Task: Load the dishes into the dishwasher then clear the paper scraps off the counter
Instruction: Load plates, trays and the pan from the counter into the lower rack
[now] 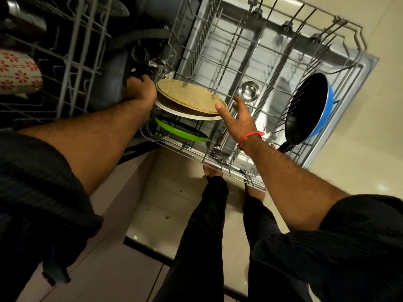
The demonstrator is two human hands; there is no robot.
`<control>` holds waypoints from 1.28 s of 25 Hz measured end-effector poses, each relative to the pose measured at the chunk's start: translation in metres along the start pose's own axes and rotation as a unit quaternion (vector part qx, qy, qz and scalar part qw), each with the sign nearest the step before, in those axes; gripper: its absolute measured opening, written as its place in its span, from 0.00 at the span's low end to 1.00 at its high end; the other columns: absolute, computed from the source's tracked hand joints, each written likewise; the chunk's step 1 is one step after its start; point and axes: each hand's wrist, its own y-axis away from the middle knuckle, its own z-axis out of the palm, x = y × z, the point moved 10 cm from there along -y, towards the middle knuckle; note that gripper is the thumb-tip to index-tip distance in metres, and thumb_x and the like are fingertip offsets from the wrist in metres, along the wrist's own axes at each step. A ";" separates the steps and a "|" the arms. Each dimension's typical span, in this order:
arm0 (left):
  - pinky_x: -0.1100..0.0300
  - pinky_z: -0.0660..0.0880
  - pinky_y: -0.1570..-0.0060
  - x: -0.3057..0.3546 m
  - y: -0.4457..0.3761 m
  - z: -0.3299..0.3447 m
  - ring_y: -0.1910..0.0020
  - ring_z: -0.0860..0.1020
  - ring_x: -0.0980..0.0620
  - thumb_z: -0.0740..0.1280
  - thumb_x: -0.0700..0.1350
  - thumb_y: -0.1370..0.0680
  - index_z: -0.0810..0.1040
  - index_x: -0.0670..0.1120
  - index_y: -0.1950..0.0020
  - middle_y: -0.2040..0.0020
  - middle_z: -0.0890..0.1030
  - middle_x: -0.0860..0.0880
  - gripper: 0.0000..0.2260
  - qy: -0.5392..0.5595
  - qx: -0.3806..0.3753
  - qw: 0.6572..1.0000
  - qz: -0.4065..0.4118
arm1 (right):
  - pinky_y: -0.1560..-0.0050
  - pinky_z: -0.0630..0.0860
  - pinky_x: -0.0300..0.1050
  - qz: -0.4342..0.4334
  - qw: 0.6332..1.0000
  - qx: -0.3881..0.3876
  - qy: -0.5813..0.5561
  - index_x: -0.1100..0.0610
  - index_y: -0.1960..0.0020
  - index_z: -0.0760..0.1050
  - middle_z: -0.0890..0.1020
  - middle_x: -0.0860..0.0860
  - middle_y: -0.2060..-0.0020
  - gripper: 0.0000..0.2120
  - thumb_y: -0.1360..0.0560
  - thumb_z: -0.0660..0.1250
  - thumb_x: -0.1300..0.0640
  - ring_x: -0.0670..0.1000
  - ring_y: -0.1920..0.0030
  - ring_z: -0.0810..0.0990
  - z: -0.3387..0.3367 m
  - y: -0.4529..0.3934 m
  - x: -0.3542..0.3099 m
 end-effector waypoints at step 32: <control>0.65 0.74 0.53 -0.629 0.542 -0.461 0.55 0.77 0.57 0.64 0.43 0.18 0.77 0.50 0.34 0.48 0.79 0.51 0.12 0.376 0.495 0.775 -0.115 | 0.49 0.81 0.52 -0.452 0.700 -0.508 0.219 0.47 0.44 0.79 0.85 0.48 0.57 0.09 0.22 0.64 0.56 0.56 0.57 0.83 0.412 0.728 -0.186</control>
